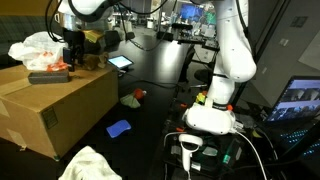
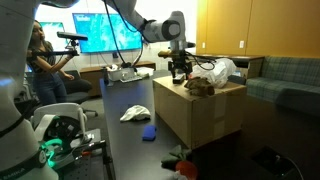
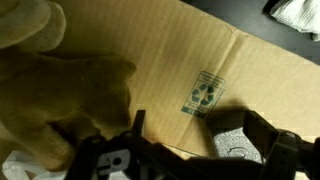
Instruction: Pick the objects on the box and put them on the table, then pick the objects on the table and put them on the box
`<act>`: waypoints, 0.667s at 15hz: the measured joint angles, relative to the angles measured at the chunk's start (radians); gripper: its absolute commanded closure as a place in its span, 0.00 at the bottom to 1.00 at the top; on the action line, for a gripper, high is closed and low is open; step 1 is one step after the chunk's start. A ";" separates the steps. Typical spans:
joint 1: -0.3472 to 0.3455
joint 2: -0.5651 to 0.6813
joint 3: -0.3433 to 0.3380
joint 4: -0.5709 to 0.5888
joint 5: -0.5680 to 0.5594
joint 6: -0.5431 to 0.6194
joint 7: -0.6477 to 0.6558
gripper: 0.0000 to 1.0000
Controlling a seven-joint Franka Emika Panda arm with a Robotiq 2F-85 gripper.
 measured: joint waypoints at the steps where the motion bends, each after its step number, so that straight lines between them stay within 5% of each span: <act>1: 0.000 0.000 0.005 0.000 0.004 -0.003 -0.031 0.00; 10: 0.000 0.032 0.024 0.036 0.006 -0.006 -0.113 0.00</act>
